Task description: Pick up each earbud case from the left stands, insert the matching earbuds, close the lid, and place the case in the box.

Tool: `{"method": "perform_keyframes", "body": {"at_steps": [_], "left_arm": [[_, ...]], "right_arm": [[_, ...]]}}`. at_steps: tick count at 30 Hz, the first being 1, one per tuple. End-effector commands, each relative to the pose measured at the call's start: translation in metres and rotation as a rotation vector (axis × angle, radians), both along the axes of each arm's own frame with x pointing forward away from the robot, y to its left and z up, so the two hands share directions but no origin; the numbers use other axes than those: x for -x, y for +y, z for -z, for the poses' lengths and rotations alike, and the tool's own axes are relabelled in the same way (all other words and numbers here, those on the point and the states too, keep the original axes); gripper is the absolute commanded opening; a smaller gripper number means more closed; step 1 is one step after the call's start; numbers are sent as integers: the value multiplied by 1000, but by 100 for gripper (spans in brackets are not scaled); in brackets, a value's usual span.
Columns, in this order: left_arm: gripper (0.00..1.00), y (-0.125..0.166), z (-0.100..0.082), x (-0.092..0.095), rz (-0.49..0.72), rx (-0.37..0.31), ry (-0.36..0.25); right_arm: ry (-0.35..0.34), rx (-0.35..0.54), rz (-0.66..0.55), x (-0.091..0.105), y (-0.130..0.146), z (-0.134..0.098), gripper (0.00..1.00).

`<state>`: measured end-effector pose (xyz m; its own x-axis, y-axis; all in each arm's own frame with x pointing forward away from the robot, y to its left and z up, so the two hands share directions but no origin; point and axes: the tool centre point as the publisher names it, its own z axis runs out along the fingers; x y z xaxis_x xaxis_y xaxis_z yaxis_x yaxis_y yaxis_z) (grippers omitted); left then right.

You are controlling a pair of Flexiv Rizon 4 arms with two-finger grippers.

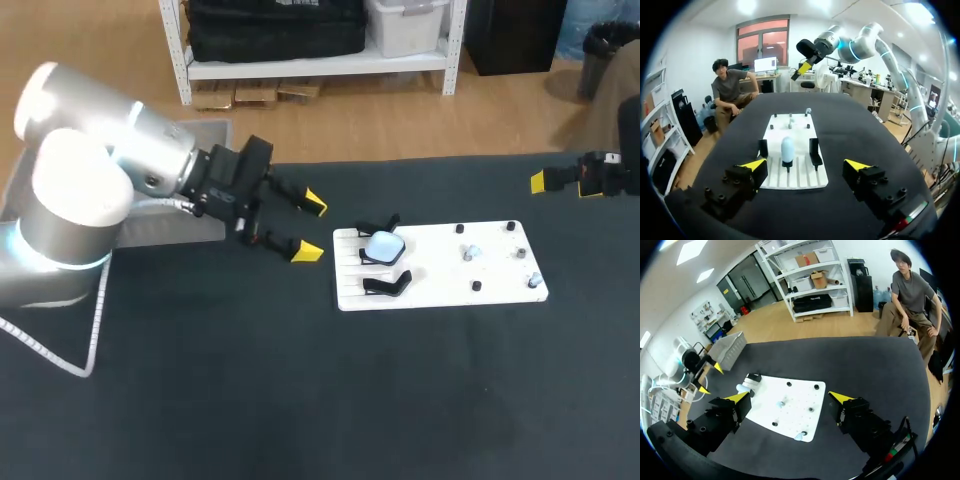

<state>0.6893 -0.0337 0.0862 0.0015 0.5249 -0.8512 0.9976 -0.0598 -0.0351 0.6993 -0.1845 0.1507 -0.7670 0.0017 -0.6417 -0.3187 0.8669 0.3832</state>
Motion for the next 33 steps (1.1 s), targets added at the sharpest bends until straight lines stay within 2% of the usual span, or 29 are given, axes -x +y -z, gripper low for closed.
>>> {"method": "perform_keyframes", "body": {"at_steps": [1, 4, 6, 8, 10, 11, 19, 24, 30, 33], "left_arm": [[100, -10, 16, -13, 6, 10, 18], [100, -14, 23, -18, -8, 14, 21], [100, -18, 28, -22, -21, 24, 1], [85, -22, 30, -24, -19, 27, -1], [60, -25, 31, -26, -17, 38, -17], [51, -26, 32, -27, -16, 40, -17], [51, -42, 40, -31, 13, 52, -20], [62, -49, 45, -32, 28, 48, -35], [58, -57, 52, -32, 39, 48, -31], [49, -60, 54, -34, 41, 44, -29]], "right_arm": [[0, -4, -5, -1, -1, 1, 100], [0, -4, -5, -1, -1, 1, 100], [0, -4, -5, -1, -1, 1, 100], [0, -4, -5, -1, -1, 1, 100], [0, -4, -5, -1, -1, 1, 100], [0, -4, -5, -1, -1, 1, 100], [0, -4, -5, -1, -1, 1, 100], [0, -4, -5, -1, -1, 1, 100], [0, -4, -5, -1, -1, 1, 100], [0, -4, -5, -1, -1, 1, 100]]}}
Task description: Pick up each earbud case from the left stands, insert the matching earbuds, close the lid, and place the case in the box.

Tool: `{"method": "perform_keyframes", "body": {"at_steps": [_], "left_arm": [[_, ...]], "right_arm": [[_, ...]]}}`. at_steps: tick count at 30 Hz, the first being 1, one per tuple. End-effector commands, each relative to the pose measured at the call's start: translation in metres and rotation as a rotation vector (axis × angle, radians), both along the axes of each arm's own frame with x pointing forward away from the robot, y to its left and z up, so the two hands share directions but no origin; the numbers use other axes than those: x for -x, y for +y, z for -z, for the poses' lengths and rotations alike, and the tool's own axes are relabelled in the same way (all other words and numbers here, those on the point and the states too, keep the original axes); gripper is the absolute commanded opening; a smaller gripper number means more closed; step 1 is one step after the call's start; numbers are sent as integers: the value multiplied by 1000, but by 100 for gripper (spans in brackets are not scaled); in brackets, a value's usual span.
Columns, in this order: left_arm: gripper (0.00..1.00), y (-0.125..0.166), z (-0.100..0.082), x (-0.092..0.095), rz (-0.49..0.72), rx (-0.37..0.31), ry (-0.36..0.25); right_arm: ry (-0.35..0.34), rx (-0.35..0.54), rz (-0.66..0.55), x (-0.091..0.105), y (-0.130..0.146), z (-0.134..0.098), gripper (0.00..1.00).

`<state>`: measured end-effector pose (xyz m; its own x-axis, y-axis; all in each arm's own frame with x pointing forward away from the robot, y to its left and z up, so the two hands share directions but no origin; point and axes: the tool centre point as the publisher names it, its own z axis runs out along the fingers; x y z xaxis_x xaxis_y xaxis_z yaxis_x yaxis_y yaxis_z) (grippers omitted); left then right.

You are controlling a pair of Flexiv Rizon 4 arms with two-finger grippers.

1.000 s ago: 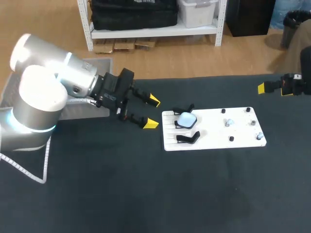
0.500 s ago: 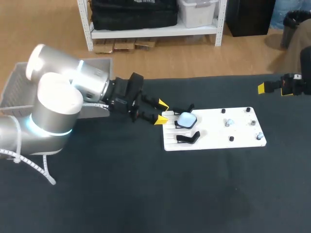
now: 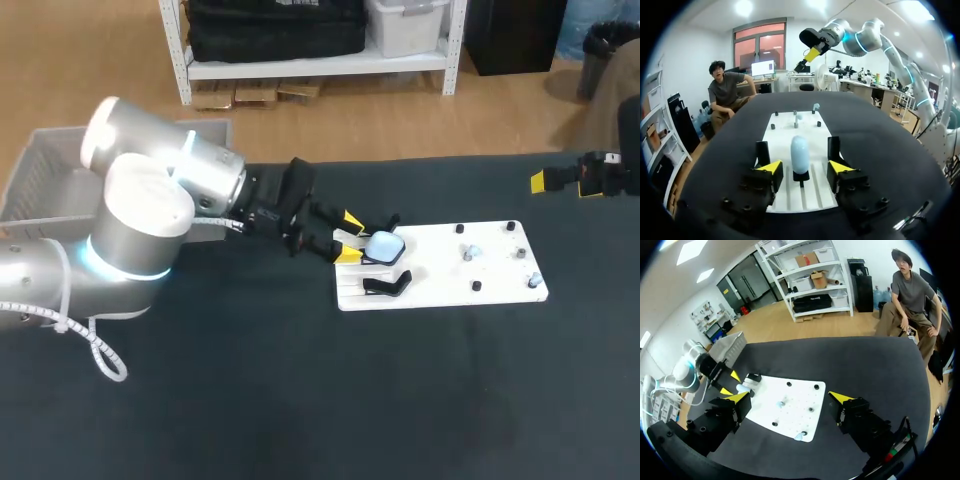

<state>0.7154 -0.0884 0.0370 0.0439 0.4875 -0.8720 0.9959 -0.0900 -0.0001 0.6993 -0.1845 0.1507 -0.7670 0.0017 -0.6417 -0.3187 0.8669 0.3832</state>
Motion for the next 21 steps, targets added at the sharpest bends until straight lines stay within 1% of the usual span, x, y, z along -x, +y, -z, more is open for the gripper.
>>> {"method": "perform_keyframes", "body": {"at_steps": [1, 4, 8, 13, 21], "left_arm": [[48, -6, 5, -8, 11, 1, 2], [49, -9, 6, -9, 19, -1, 6], [52, -12, 6, -5, 30, -1, 8], [53, -15, 9, -3, 34, -2, 19], [48, -21, 16, -6, 35, -16, 29]], "right_arm": [[0, -4, -5, -1, -1, 1, 100], [0, -4, -5, -1, -1, 1, 100], [0, -4, -5, -1, -1, 1, 100], [0, -4, -5, -1, -1, 1, 100], [0, -4, -5, -1, -1, 1, 100]]}}
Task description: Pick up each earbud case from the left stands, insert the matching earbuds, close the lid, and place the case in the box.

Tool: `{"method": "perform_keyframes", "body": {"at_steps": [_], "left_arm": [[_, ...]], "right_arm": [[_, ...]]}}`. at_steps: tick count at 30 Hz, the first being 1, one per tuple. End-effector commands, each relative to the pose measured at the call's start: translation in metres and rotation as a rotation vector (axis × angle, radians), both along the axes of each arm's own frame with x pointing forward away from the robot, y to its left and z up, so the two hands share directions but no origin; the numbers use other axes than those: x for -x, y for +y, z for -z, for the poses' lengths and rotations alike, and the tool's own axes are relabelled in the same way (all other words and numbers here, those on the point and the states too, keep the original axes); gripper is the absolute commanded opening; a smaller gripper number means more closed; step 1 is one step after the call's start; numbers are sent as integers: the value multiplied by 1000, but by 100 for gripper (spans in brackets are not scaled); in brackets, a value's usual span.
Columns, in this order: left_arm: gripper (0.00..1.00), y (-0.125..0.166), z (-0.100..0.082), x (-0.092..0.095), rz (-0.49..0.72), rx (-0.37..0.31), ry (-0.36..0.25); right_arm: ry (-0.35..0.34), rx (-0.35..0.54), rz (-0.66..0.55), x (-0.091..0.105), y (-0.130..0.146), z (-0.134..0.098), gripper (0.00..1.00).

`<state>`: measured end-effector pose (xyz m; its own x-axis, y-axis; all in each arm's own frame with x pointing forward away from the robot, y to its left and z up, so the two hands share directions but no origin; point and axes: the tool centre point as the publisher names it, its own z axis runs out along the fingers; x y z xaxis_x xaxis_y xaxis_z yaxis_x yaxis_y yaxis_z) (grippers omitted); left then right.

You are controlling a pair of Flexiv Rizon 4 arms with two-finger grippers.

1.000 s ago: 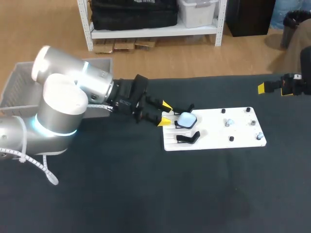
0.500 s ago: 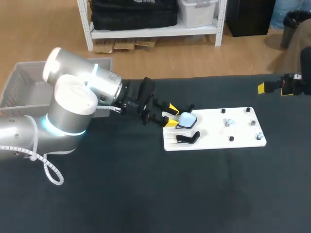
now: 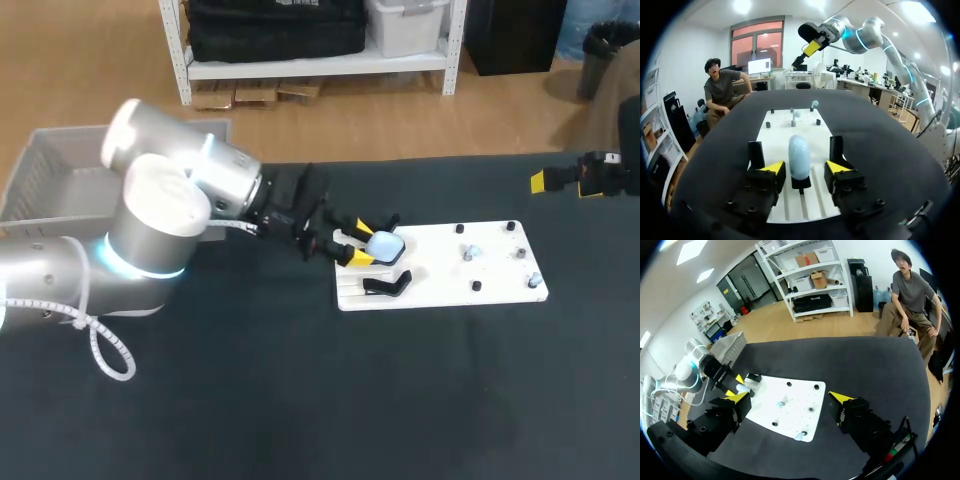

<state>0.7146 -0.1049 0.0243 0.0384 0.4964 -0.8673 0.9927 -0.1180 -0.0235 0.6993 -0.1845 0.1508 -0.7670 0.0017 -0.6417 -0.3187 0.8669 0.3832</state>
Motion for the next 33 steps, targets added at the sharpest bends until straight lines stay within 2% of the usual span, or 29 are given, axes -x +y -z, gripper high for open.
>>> {"method": "perform_keyframes", "body": {"at_steps": [1, 6, 12, 16, 23, 24, 25, 28, 33], "left_arm": [[47, -6, 3, -7, 7, -4, 8], [49, -8, 3, -5, 3, 4, 9], [42, -8, 3, -5, -16, 18, 19], [42, -8, 4, -5, -18, 21, 22], [49, -8, 6, -5, -23, 29, 36], [60, -9, 7, -5, -23, 30, 37], [63, -9, 7, -5, -22, 29, 37], [62, -10, 8, -6, -23, 31, 43], [53, -11, 8, -7, -26, 34, 47]], "right_arm": [[0, -4, -5, -1, -1, 1, 100], [0, -4, -5, -1, -1, 1, 100], [0, -4, -5, -1, -1, 1, 100], [0, -4, -5, -1, -1, 1, 100], [0, -4, -5, -1, -1, 1, 100], [0, -4, -5, -1, -1, 1, 100], [0, -4, -5, -1, -1, 1, 100], [0, -4, -5, -1, -1, 1, 100], [0, -4, -5, -1, -1, 1, 100]]}}
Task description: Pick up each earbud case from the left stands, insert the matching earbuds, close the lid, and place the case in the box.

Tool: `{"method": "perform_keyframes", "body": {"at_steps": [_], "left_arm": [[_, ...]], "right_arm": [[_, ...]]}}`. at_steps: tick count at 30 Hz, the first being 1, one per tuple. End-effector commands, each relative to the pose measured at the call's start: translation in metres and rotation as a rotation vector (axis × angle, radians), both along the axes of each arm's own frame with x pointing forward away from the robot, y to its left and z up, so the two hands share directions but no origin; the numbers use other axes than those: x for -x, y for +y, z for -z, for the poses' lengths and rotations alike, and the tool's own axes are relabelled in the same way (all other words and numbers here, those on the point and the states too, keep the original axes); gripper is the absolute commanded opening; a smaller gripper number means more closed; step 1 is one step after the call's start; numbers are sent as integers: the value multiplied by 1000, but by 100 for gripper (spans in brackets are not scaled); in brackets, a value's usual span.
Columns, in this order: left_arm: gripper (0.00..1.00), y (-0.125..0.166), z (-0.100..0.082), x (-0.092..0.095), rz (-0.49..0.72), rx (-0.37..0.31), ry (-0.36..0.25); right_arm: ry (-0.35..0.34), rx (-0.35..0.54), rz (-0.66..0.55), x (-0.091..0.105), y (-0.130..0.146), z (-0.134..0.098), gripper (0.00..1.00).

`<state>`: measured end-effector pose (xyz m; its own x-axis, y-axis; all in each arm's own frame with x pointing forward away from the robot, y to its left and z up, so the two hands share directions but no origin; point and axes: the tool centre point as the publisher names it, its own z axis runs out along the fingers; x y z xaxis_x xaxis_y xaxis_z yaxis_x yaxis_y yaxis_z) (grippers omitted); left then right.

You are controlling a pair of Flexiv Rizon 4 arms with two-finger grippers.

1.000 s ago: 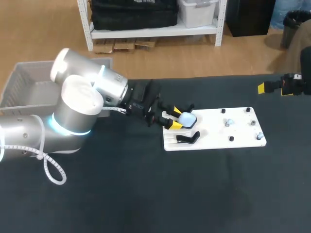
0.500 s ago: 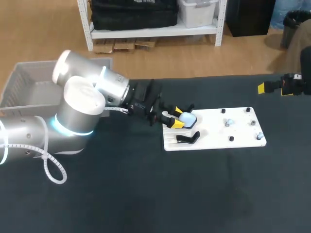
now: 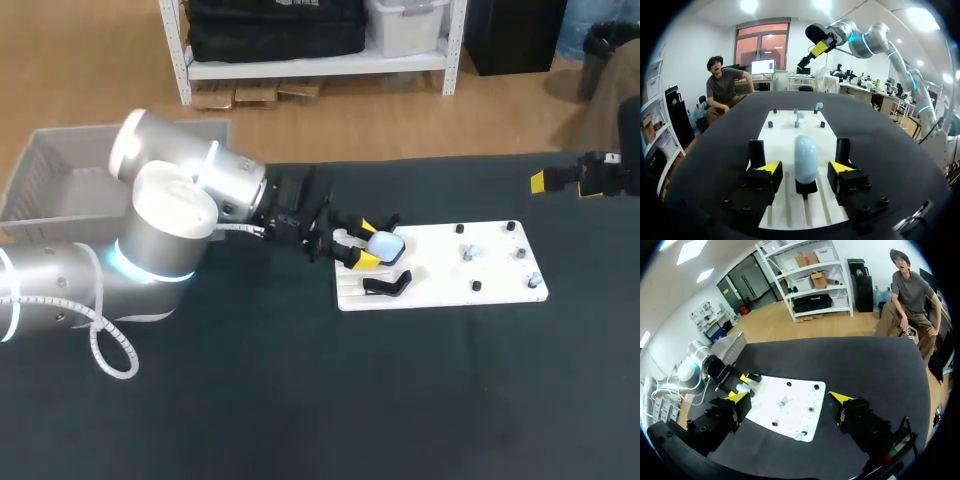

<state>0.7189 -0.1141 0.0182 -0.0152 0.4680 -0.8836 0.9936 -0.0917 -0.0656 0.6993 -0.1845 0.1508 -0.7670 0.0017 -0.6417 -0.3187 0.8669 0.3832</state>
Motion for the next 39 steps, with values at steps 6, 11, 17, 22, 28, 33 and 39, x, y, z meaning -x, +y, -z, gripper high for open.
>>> {"method": "perform_keyframes", "body": {"at_steps": [6, 11, 17, 22, 28, 33, 39], "left_arm": [[51, -5, 0, -2, 7, 10, 4], [51, -6, 0, -3, 13, 17, 13], [45, -7, 1, -3, 16, 18, 17], [44, -8, 2, -3, 14, 20, 23], [33, -8, 4, -4, 7, 26, 28], [2, -8, 3, -4, 1, 36, 32], [0, -3, 0, -2, 3, 45, 23]], "right_arm": [[0, -4, -5, -1, -1, 1, 100], [0, -4, -5, -1, -1, 1, 100], [0, -4, -5, -1, -1, 1, 100], [0, -4, -5, -1, -1, 1, 100], [0, -4, -5, -1, -1, 1, 100], [0, -4, -5, -1, -1, 1, 100], [0, -4, -5, -1, -1, 1, 100]]}}
